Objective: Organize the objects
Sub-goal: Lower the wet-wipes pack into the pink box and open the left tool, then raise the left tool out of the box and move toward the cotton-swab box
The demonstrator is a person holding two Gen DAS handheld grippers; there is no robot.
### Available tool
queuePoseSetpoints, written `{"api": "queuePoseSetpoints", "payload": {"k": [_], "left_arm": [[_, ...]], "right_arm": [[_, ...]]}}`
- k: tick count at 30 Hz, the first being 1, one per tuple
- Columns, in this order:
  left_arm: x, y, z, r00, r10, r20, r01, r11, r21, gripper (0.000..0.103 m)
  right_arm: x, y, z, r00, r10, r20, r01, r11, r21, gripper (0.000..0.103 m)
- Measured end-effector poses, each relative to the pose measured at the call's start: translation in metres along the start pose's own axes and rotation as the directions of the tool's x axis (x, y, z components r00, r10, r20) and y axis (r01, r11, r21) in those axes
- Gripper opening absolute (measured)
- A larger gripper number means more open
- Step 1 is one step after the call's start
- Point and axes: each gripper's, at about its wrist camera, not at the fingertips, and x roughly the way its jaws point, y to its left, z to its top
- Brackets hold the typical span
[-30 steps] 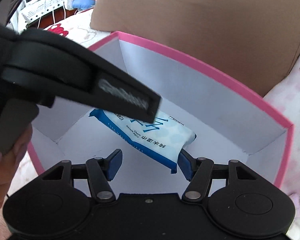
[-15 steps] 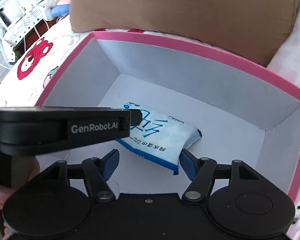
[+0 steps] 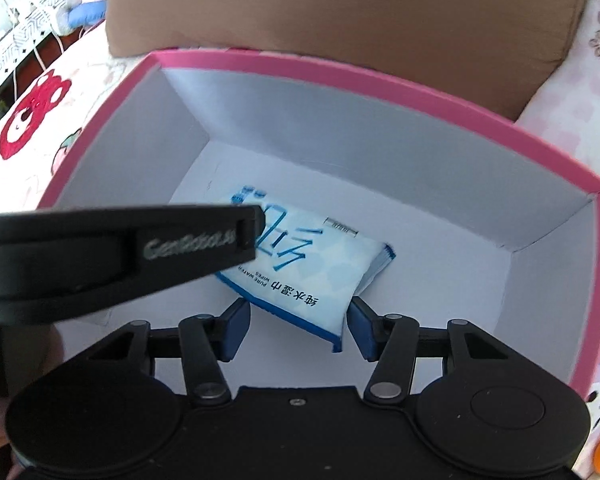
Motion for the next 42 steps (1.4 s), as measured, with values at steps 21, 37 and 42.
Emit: {"api": "queuePoseSetpoints", "payload": {"k": [21,37,42], "left_arm": [[-0.088,-0.035,-0.014,1.000,0.018,0.012,-0.019,0.994,0.106,0.072],[-0.180,-0.058,-0.039,0.998,0.009,0.056,-0.022,0.973,0.229,0.072],[-0.203,-0.061,-0.055,0.997,0.026,0.077,-0.045,0.968,0.248,0.072]], "right_arm": [[-0.099,-0.014,-0.058,0.984,-0.013,0.180,0.031,0.995,-0.093,0.067],[-0.178,-0.022,-0.098,0.958,0.028,0.286,0.016,0.989,-0.148,0.067],[-0.200,-0.019,-0.114,0.947,0.035,0.318,0.015,0.988,-0.153,0.076]]}}
